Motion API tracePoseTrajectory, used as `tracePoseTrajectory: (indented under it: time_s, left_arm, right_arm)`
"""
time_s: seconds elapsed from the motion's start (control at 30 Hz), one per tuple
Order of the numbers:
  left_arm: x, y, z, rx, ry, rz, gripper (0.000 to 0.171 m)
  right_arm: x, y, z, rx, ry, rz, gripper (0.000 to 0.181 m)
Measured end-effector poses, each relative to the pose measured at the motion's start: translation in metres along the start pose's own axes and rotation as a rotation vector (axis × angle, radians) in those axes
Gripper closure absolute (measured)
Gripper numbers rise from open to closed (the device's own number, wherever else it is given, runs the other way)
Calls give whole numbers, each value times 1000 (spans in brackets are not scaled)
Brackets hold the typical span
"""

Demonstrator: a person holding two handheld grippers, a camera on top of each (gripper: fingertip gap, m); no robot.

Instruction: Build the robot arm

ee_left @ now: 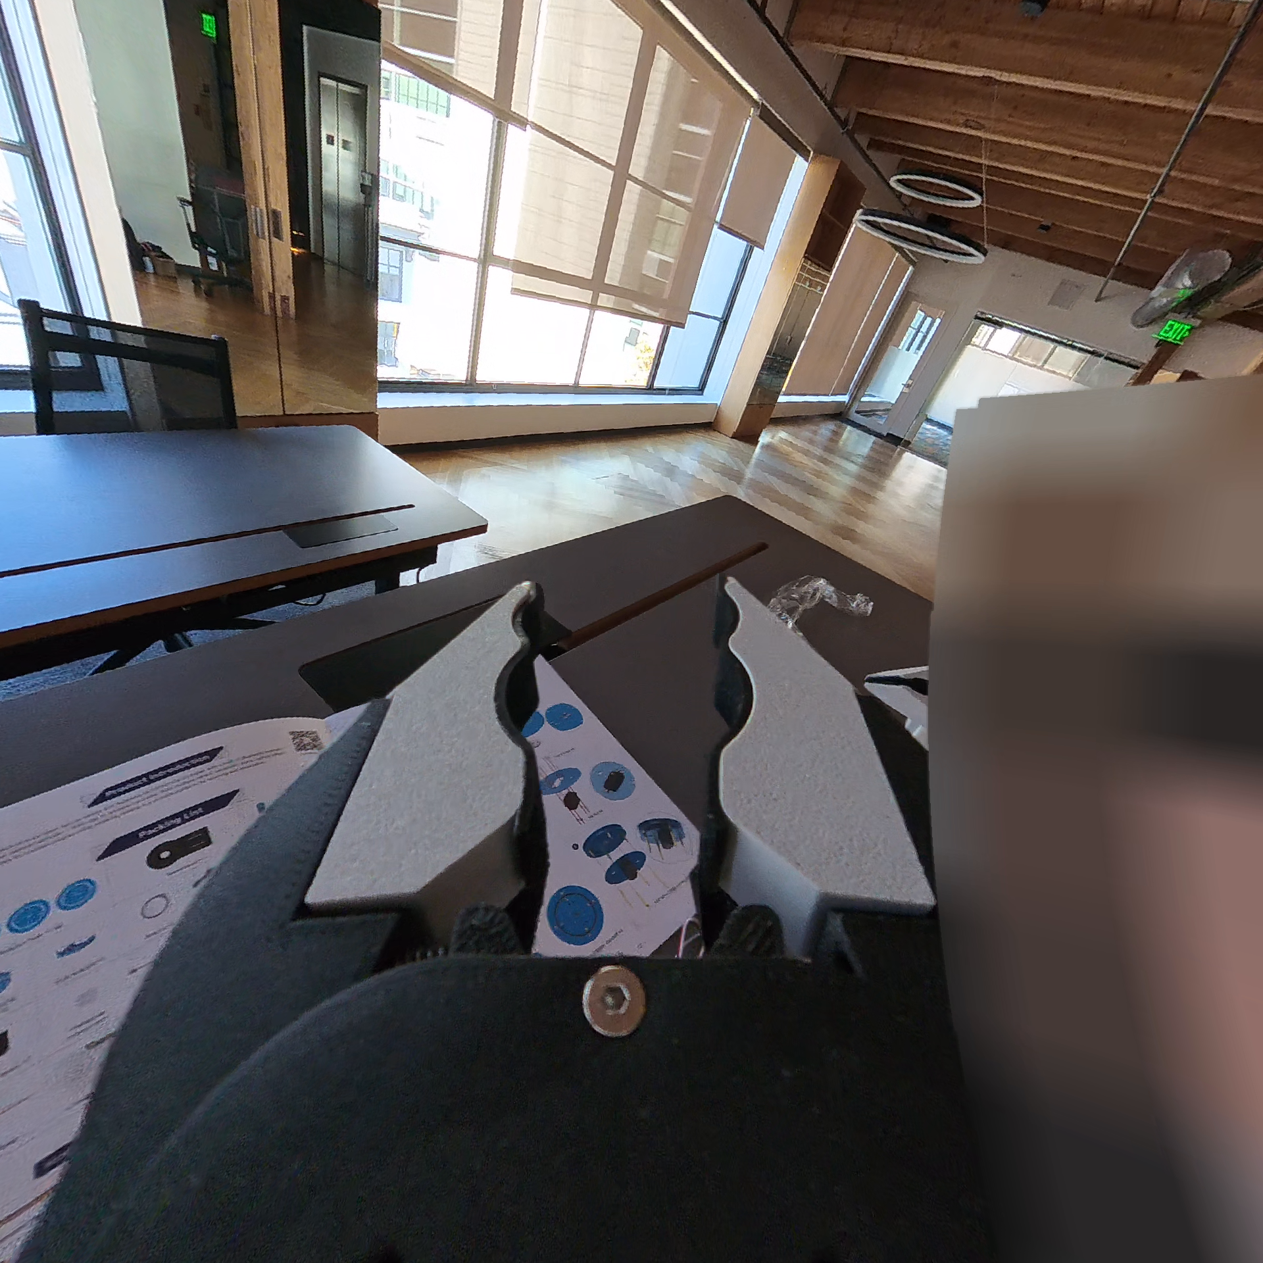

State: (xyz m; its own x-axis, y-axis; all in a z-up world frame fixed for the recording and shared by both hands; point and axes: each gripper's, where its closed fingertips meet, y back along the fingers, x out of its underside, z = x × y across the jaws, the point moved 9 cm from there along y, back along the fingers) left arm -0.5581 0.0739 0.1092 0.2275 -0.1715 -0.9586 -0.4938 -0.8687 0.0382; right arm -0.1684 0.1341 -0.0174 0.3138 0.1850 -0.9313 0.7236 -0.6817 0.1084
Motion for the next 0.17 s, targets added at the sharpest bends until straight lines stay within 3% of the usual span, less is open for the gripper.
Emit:
tracePoseTrajectory:
  time_s: [0.03, 0.17]
  left_arm:
    - [0, 0, -1, 9, 5, -3, 122]
    - [0, 0, 0, 13, 12, -9, 123]
  right_arm:
    - [0, 1, -1, 10, -6, -2, 181]
    - [-2, 4, -5, 52, 2, 0, 180]
